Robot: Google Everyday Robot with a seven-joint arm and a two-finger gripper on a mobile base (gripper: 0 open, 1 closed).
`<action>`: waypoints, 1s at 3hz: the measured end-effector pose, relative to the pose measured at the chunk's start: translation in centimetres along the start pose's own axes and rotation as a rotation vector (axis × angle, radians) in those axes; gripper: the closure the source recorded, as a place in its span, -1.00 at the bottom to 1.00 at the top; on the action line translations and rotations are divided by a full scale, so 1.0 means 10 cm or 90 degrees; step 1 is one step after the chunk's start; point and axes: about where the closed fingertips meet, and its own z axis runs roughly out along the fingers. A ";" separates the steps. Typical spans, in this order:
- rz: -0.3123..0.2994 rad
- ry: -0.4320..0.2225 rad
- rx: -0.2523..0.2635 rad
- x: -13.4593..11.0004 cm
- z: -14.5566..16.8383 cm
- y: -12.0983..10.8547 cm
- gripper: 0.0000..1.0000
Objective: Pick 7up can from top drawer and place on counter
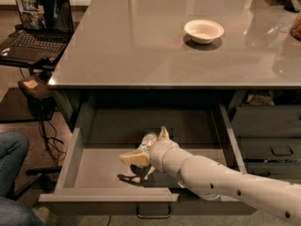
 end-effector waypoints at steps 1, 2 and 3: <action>0.000 0.000 0.000 0.00 0.00 0.00 -1.00; 0.000 0.000 0.000 0.00 0.00 0.00 -0.62; 0.000 0.000 0.000 0.00 0.00 0.00 -0.16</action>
Offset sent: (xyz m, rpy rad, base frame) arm 0.0000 0.0000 0.0000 0.0000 0.0000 0.0000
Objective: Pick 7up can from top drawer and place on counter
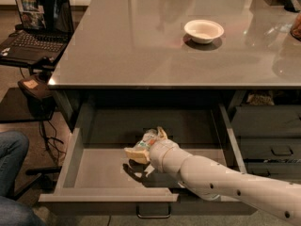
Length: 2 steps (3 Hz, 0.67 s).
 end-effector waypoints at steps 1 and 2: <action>-0.005 -0.001 0.009 -0.02 -0.01 -0.05 0.31; -0.028 0.004 0.048 -0.13 -0.18 -0.33 0.77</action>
Offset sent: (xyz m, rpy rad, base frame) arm 0.0282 -0.0822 0.0425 -0.1438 -0.0852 -0.1247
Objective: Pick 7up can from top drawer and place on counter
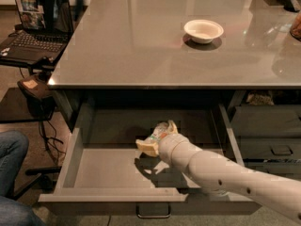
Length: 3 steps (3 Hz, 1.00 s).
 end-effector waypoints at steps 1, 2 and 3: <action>-0.026 0.025 0.056 -0.19 -0.34 -0.57 1.00; -0.034 0.043 0.074 -0.13 -0.48 -0.76 1.00; -0.034 0.042 0.073 -0.14 -0.48 -0.75 1.00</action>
Offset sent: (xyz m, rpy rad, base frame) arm 0.0142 -0.0542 0.0291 -0.0719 -0.0130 -0.0629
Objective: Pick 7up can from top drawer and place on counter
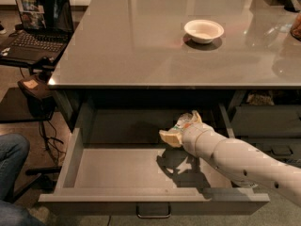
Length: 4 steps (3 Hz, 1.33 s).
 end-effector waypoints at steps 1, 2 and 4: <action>0.010 0.027 0.025 0.02 -0.12 -0.26 1.00; 0.063 0.065 0.013 -0.28 -0.31 -0.23 1.00; 0.090 0.157 0.046 -0.05 -1.13 -0.10 1.00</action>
Offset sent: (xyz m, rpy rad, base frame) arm -0.0098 -0.3336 0.2074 -0.2669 0.1003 -0.5959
